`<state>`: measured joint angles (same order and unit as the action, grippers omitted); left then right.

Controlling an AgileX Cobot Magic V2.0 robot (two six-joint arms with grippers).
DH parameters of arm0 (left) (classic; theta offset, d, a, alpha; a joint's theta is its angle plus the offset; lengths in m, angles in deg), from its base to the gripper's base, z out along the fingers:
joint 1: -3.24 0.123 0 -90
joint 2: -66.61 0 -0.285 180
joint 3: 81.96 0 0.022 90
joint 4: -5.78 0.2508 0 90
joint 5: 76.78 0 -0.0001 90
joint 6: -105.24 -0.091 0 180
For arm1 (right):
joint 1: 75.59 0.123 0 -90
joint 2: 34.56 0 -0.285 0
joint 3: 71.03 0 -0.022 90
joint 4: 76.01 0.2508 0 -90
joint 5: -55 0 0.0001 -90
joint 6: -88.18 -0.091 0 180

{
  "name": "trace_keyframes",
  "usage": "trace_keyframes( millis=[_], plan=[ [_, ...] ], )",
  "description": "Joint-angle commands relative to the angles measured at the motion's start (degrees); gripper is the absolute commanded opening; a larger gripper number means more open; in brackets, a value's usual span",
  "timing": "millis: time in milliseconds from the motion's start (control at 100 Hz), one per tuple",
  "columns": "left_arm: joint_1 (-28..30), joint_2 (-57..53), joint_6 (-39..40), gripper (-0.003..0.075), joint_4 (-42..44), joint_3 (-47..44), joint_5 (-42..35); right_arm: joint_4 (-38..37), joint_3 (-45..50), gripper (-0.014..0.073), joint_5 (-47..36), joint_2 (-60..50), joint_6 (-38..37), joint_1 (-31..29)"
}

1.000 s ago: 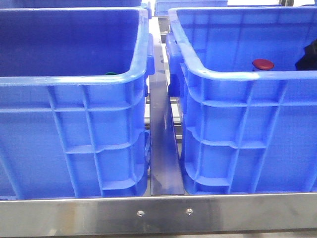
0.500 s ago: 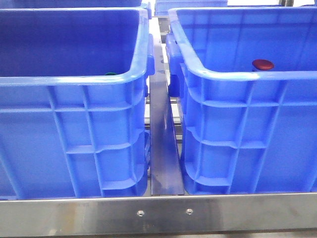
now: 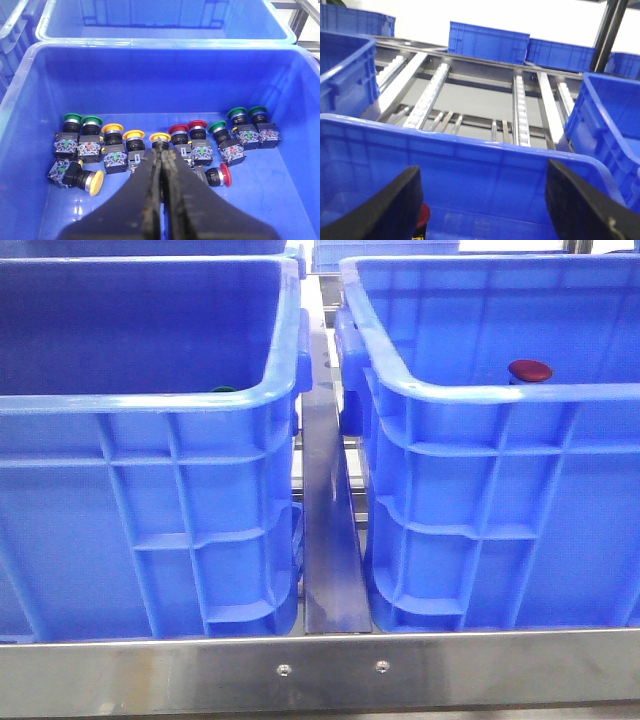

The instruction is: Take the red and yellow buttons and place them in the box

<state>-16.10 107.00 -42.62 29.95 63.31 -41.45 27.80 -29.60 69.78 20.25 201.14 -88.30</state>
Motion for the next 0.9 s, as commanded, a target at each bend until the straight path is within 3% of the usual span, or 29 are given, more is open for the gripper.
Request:
trace_keyframes(
  millis=[0, 120, 430, 890],
  plan=[
    [0.15, 0.08, 0.56, -0.0019, 0.48, 1.56, -4.13, 7.05, 0.92, 0.0512, 1.14, -5.17, -0.74, -0.13],
    [0.15, 0.08, 0.56, -0.0019, 0.48, 1.56, -4.13, 7.05, 3.16, 0.0393, 1.25, -10.05, -0.74, -0.13],
    [0.15, 0.08, 0.56, -0.0019, 0.48, 1.56, -4.13, 7.05, 5.0, -0.0099, 5.21, -13.11, -0.74, -0.13],
    [0.15, 0.08, 0.56, -0.0019, 0.48, 1.56, -4.13, 7.05, 5.0, -0.0088, 5.23, -13.11, -0.74, -0.13]
  ],
)
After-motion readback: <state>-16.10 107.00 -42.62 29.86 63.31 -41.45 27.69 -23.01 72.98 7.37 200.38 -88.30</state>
